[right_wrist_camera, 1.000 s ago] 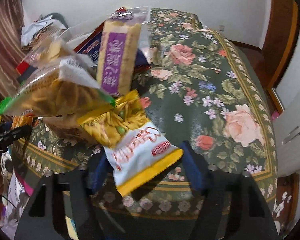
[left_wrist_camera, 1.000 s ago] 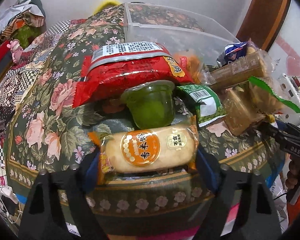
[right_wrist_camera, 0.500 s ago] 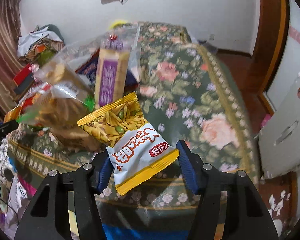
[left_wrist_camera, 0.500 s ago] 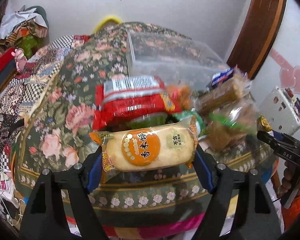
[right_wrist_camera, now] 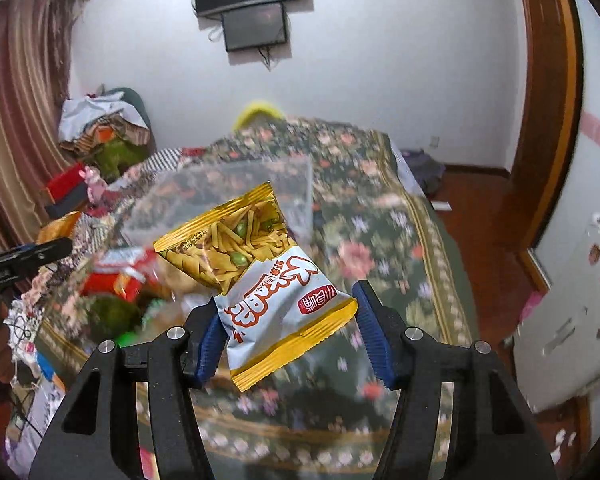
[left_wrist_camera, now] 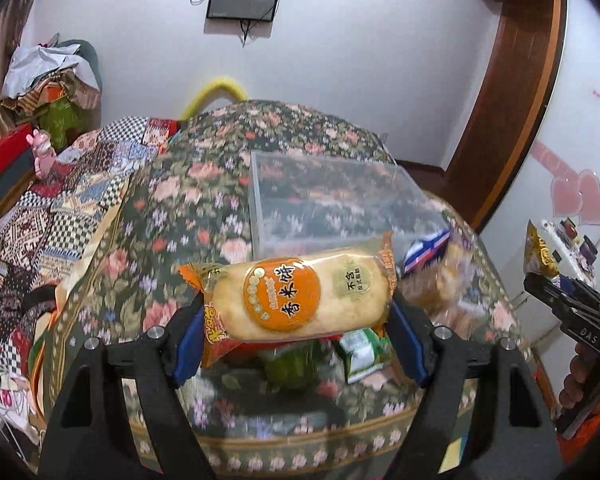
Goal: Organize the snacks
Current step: 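Lower both held packs into the clear box and open both tools, then grasp the red snack bag with the left tool while the right tool grasps the purple-labelled bread, then carry both held snacks over the clear box and release them inside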
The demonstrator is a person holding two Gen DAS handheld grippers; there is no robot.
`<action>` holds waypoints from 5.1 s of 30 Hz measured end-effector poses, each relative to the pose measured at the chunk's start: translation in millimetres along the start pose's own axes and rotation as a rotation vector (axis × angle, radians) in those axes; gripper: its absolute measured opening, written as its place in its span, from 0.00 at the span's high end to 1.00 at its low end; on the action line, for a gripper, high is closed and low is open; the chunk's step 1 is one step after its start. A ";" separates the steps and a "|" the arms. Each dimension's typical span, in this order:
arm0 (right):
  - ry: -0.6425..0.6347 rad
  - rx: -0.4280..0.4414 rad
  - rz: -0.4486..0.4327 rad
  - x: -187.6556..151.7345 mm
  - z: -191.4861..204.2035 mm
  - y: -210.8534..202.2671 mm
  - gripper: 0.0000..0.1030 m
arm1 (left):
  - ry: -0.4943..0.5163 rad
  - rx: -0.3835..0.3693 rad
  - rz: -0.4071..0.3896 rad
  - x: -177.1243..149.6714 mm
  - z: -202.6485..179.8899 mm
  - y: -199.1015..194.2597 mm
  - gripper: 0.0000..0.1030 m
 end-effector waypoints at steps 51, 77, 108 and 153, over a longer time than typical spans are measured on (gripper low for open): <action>-0.211 -0.010 0.085 93.1 50.2 99.3 0.21 | -0.021 -0.007 0.222 105.9 -8.6 147.3 0.12; -0.070 0.046 0.084 39.2 9.5 50.4 0.21 | 0.055 0.085 0.183 34.5 31.8 66.6 0.03; 0.012 0.098 0.211 6.0 3.8 99.2 0.47 | 0.019 0.046 0.262 -6.5 31.2 123.2 0.06; 0.002 0.142 -0.049 55.6 6.9 11.1 0.60 | 0.162 0.017 -0.045 39.8 -19.8 -28.0 0.91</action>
Point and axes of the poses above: each gripper's, at about its wrist camera, not at the fingertips, and y roughly the way its jaws point, z to its left, x to its top, the point moved 5 cm from there along y, roughly the way its jaws point, and after that the axes turned 12 degrees about z, right-handed, at the moved point
